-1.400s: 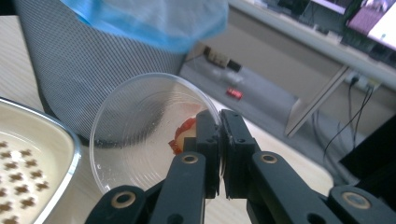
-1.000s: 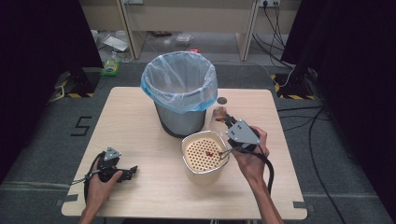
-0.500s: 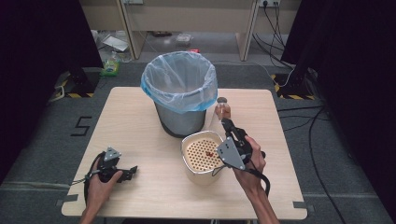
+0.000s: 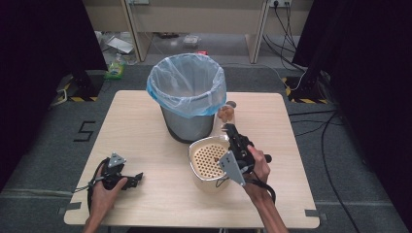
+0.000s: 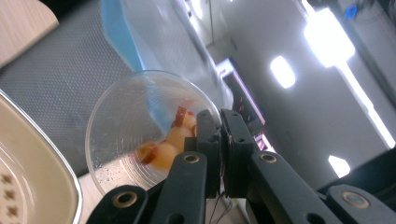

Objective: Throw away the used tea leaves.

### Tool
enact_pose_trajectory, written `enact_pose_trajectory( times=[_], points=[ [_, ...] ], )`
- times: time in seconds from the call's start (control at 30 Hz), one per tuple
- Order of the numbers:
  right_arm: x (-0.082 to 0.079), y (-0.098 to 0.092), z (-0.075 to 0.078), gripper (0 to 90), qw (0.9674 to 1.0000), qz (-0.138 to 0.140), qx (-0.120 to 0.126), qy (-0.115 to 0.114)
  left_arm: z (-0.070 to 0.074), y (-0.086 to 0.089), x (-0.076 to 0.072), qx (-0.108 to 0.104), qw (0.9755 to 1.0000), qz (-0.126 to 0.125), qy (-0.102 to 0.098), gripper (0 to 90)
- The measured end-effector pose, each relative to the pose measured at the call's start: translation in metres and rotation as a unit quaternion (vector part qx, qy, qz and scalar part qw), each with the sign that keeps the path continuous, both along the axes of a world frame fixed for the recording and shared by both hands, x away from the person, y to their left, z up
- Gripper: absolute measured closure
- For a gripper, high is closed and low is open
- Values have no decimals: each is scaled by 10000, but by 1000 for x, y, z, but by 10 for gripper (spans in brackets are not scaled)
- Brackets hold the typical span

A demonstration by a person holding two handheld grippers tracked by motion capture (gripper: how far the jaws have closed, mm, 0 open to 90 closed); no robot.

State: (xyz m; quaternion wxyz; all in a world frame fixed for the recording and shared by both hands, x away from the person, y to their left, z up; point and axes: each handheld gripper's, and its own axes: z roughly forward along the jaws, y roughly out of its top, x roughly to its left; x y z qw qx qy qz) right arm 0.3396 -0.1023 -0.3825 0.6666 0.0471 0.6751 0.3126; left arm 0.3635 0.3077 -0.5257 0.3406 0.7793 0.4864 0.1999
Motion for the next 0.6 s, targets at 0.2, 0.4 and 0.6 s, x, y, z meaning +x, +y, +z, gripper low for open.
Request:
enact_pose_trajectory(
  times=[0.2, 0.4, 0.6],
  points=[
    [3, 5, -9, 877, 9999, -46, -118, 74, 0, 0, 0, 13, 10000, -7, 2, 0],
    [-4, 4, -14, 877, 9994, -9, -189, -281, 0, 0, 0, -6, 10000, 3, -2, 0],
    [-4, 11, -18, 877, 9990, 13, -273, -355, 0, 0, 0, -5, 10000, 2, -1, 0]
  ],
)
